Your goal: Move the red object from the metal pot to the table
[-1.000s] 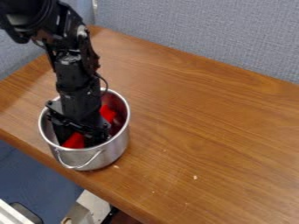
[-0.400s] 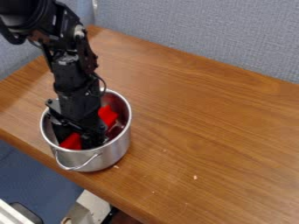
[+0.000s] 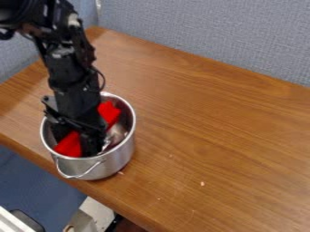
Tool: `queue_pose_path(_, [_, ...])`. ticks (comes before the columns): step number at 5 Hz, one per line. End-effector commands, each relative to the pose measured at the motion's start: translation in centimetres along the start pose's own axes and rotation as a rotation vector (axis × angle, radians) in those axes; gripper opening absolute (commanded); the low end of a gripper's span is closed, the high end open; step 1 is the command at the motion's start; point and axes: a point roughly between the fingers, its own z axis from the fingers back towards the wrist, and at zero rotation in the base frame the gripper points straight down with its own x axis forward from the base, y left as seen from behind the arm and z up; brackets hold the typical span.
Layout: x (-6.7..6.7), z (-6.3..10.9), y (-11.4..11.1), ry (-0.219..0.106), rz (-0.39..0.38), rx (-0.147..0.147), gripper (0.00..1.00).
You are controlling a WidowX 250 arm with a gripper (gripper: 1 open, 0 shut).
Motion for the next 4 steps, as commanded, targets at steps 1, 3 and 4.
queue_pose_path(1, [-1.1,3.8,-0.5,-0.090,0.012,-0.037,0.00])
queue_pose_path(3, [-0.4,3.4,-2.7,-0.065,-0.018,-0.023,0.00])
queue_pose_path(4, [1.7,3.9,-3.3,-0.067,-0.024,-0.012,0.00])
